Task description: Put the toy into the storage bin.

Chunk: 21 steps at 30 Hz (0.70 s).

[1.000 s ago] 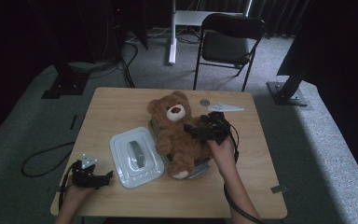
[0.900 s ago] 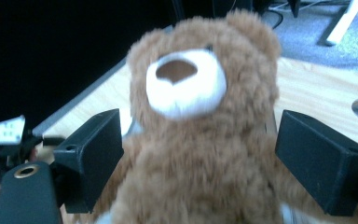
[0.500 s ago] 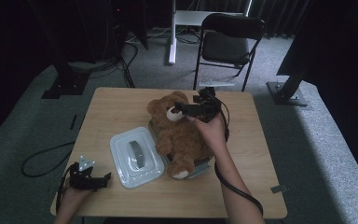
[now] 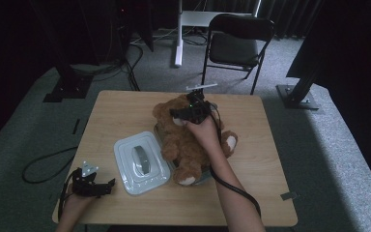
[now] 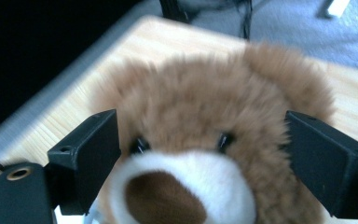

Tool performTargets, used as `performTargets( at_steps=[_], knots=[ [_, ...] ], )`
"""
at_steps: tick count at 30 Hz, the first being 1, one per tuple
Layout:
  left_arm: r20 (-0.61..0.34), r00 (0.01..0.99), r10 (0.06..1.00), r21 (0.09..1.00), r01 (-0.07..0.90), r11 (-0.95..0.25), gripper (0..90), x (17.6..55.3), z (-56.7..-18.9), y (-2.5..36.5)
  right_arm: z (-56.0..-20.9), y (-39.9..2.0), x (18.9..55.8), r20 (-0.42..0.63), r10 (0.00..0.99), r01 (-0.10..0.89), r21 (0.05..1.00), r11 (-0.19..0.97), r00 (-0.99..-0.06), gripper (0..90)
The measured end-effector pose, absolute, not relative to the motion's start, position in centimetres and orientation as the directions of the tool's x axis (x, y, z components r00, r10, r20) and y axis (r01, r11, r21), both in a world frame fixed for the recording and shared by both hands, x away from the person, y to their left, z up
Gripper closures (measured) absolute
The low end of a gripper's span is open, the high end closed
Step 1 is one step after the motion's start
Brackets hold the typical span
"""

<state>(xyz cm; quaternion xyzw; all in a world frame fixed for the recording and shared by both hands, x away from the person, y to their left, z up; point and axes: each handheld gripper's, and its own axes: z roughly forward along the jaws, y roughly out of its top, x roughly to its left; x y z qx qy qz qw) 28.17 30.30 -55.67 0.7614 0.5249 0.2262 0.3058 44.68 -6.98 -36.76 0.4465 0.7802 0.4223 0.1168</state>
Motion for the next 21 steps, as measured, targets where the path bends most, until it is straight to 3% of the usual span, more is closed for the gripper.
performTargets(
  at_steps=[16,21],
  knots=[
    [0.021,0.344,0.939,0.703,0.662,-0.259,2.7,28.2,-55.7,30.3,-39.2,-6.2,42.9,0.109,0.785,0.592,0.721,0.360,-0.610,19.8],
    [0.022,0.345,0.938,0.702,0.662,-0.260,2.7,28.2,-55.7,30.3,-40.7,-5.3,43.0,0.098,0.769,0.620,0.660,0.425,-0.632,20.7]
  ],
)
